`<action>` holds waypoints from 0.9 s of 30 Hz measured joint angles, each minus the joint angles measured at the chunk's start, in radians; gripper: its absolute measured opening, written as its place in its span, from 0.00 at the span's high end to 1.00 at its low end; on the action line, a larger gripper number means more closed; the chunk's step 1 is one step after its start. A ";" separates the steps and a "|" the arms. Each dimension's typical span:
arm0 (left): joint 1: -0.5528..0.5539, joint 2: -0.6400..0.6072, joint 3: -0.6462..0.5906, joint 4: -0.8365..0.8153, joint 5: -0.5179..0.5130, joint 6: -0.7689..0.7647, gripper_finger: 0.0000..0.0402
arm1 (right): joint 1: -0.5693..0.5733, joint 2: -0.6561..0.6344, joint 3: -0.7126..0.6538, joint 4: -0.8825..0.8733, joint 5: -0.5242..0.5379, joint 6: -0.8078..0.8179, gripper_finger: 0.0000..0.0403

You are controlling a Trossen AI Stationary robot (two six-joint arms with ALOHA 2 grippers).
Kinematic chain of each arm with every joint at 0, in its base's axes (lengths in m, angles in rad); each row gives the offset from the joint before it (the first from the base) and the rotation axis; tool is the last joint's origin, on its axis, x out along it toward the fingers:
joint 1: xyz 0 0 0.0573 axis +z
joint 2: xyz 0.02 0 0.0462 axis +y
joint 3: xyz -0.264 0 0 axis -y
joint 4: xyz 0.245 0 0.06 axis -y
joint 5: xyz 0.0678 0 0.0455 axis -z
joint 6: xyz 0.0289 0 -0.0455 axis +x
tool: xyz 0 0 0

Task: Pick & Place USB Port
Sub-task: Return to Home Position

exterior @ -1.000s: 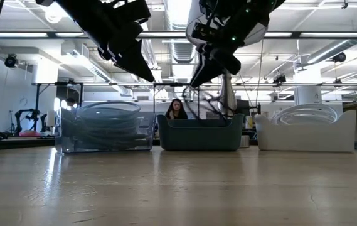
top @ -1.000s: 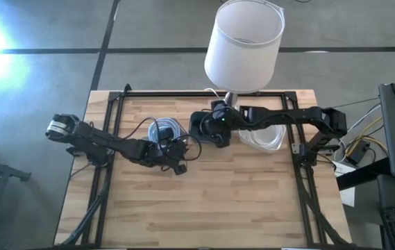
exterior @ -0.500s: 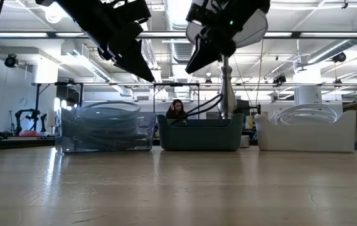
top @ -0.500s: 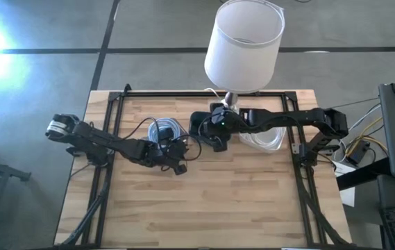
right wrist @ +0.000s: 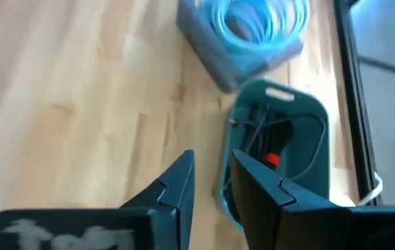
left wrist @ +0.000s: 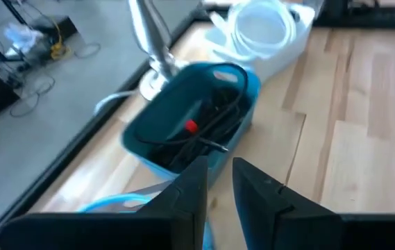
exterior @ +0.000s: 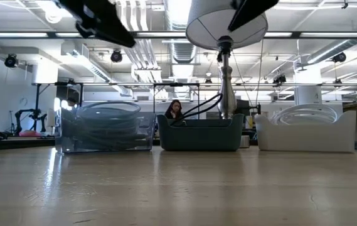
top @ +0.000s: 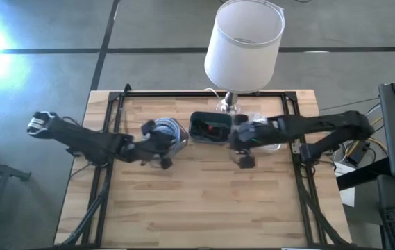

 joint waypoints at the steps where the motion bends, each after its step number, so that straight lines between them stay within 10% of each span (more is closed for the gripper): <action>1: -0.007 -0.040 -0.021 0.000 -0.012 0.000 0.82 | 0.016 -0.038 -0.021 0.016 0.000 0.010 0.79; 17: -0.053 -0.634 -0.619 0.566 0.193 0.189 0.83 | 0.092 -0.647 -0.731 0.783 0.001 0.088 0.85; 27: -0.052 -0.838 -0.795 0.720 0.222 0.257 0.83 | 0.092 -0.890 -0.929 0.864 0.001 0.107 0.85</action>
